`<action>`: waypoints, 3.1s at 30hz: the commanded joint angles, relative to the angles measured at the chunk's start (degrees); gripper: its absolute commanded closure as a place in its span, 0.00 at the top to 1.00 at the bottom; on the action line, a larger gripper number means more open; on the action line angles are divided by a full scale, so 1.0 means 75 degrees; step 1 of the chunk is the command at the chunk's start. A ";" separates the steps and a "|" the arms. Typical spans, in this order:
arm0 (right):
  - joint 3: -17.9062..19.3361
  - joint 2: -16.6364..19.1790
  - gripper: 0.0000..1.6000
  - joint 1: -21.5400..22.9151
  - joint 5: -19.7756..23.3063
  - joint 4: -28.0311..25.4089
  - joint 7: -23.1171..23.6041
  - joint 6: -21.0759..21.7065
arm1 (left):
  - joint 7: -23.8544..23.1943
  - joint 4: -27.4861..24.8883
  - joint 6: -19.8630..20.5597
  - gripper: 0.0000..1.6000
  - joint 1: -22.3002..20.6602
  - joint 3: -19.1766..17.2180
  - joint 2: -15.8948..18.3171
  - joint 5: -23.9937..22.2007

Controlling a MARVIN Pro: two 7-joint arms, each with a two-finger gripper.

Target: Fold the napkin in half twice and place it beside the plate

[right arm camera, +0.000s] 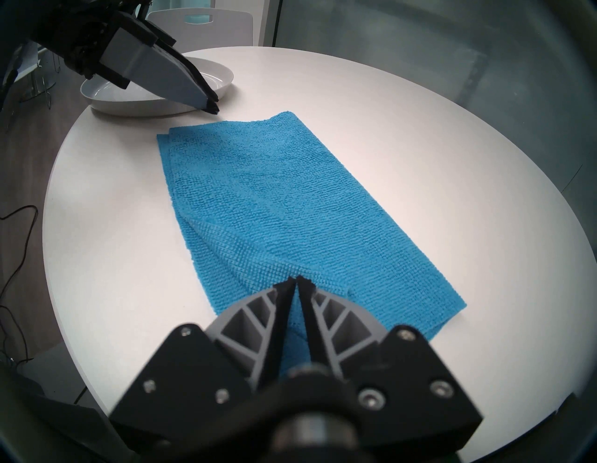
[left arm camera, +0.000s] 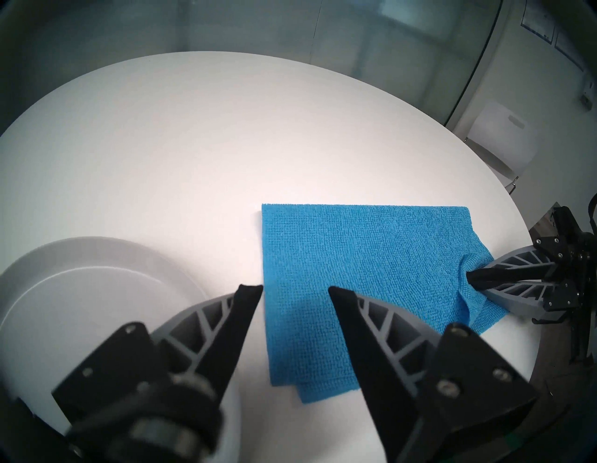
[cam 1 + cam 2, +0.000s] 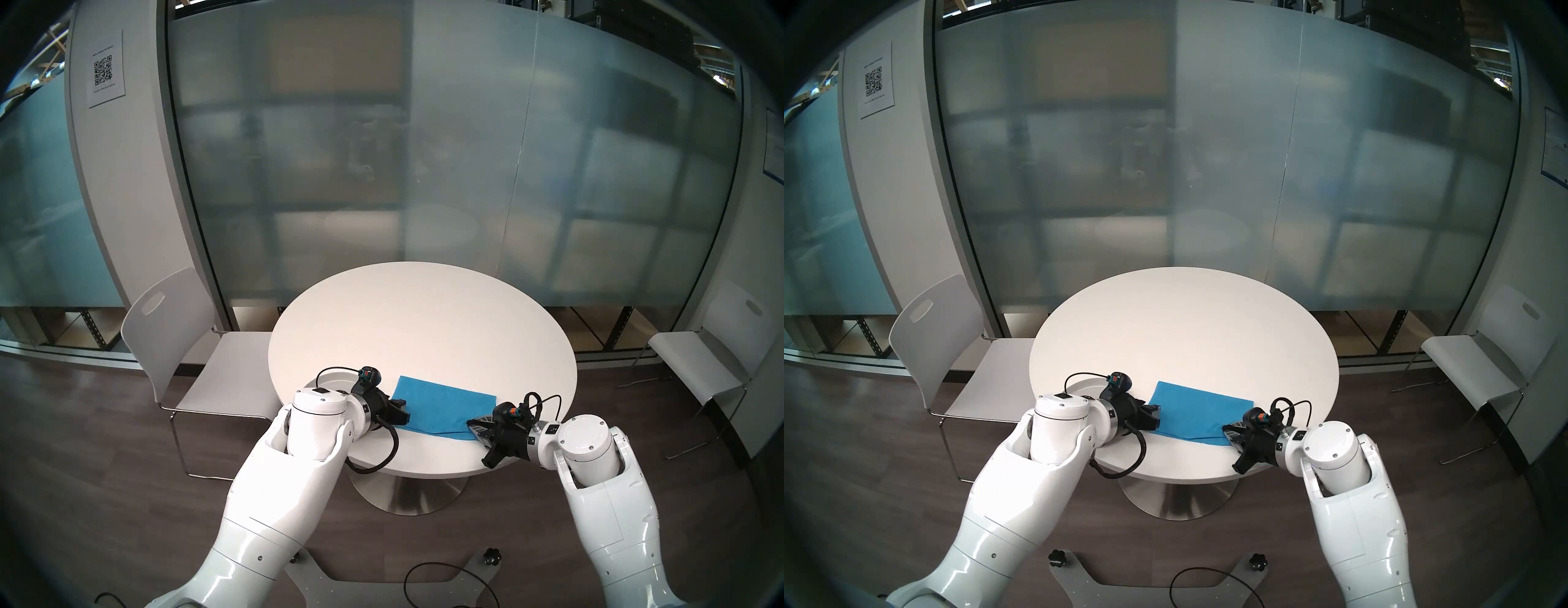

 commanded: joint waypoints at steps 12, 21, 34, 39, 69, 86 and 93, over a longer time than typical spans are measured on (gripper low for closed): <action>-0.0001 0.0038 0.42 -0.0124 -0.0071 -0.0148 -0.0002 0.0057 | -0.0071 -0.0228 -0.0064 0.61 -0.0200 0.0121 -0.0024 0.0008; 0.0073 0.0167 0.42 -0.0174 -0.0134 0.0068 -0.0025 0.0065 | -0.0100 -0.0275 -0.0051 0.63 -0.0185 0.0114 -0.0014 0.0007; 0.0354 0.0257 0.42 -0.0556 -0.0101 -0.0235 0.0034 0.0106 | -0.0207 -0.0319 0.0024 0.62 -0.0029 0.0347 0.0046 0.0080; 0.0392 0.0237 0.42 -0.0599 -0.0095 -0.0354 0.0064 0.0125 | -0.0205 -0.0351 -0.0012 0.62 0.0124 0.0457 0.0072 0.0139; 0.0444 0.0141 0.42 -0.0645 -0.0118 -0.0501 0.0194 0.0081 | -0.0157 0.0129 -0.0229 0.61 -0.0015 0.0635 -0.0025 0.0528; 0.0376 0.0125 0.42 -0.0541 -0.0126 -0.0420 0.0196 0.0084 | -0.0162 0.0306 -0.0206 0.62 -0.0087 0.0697 -0.0103 0.0490; 0.0351 0.0120 0.42 -0.0509 -0.0133 -0.0444 0.0195 0.0118 | -0.0169 0.0411 -0.0250 0.61 -0.0071 0.0786 -0.0073 0.0501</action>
